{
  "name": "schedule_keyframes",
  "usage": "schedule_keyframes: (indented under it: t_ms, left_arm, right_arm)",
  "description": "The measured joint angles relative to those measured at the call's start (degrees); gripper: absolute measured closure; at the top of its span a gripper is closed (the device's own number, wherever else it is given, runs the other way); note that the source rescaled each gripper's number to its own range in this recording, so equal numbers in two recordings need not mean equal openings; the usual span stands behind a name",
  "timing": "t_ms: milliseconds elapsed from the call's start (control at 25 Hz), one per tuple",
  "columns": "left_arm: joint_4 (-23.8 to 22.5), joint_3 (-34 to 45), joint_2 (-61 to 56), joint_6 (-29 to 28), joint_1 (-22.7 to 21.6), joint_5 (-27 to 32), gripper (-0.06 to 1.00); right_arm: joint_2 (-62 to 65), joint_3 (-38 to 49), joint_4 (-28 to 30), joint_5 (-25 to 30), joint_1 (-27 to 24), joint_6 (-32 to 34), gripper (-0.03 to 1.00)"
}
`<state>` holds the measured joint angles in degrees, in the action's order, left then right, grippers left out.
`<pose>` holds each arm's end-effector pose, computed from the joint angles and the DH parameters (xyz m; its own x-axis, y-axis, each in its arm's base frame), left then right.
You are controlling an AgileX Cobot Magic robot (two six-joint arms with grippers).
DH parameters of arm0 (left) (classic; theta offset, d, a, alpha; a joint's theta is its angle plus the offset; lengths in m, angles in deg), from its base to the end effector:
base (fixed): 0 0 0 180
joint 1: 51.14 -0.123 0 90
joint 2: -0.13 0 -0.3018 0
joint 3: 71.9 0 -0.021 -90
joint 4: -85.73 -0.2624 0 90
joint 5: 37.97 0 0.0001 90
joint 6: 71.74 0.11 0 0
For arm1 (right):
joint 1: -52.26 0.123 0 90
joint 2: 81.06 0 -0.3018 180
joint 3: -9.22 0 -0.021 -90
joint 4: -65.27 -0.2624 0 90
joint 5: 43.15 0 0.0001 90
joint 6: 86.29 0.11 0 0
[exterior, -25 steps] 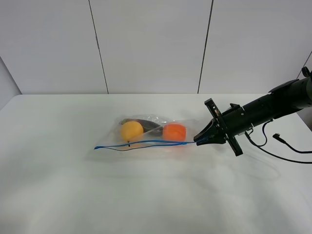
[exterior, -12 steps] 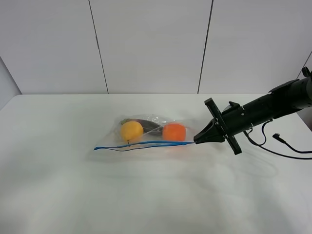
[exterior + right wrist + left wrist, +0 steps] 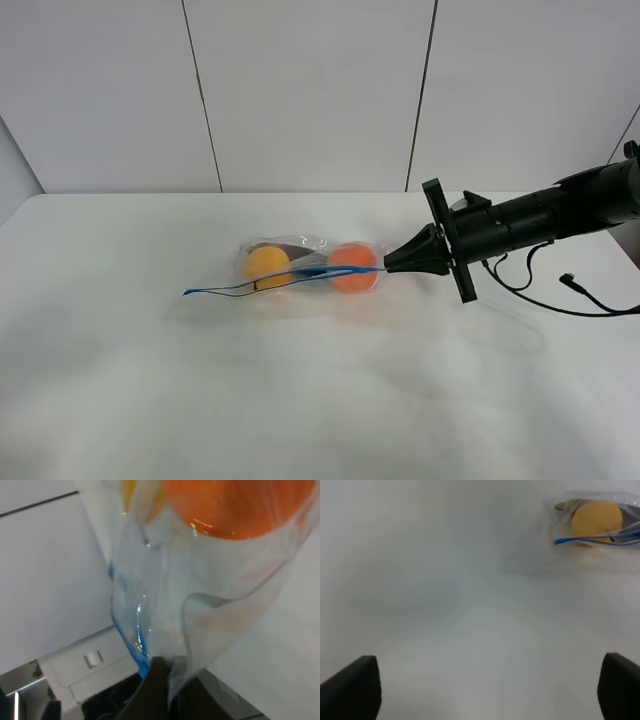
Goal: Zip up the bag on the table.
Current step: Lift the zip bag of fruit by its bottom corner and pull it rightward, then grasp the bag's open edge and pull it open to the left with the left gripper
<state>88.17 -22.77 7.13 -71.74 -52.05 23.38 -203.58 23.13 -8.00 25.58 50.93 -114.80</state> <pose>0.0042 -0.0040 0.2727 -0.4613 -0.0277 -0.8868 0.0079 0.9993 -0.0353 0.3666 0.0897 0.1526 -0.9579 0.1902 0.2150 0.2767 0.4125 0.8679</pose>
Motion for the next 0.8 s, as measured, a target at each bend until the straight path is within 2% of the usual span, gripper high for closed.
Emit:
schedule_keyframes:
  t_ms: [360, 560, 800]
  left_arm:
    - [0.0, 0.0, 0.0, 0.0, 0.0, 0.0, -0.06]
    - [0.0, 0.0, 0.0, 0.0, 0.0, 0.0, -0.06]
    - [0.0, 0.0, 0.0, 0.0, 0.0, 0.0, -0.06]
  right_arm:
    - [4.9, -5.2, 0.4, 0.2, 0.0, 1.5, 0.97]
    - [5.2, -5.7, 3.0, 0.3, 0.1, 2.9, 0.97]
    - [5.2, -5.7, 3.4, -0.1, 2.9, 3.4, 0.97]
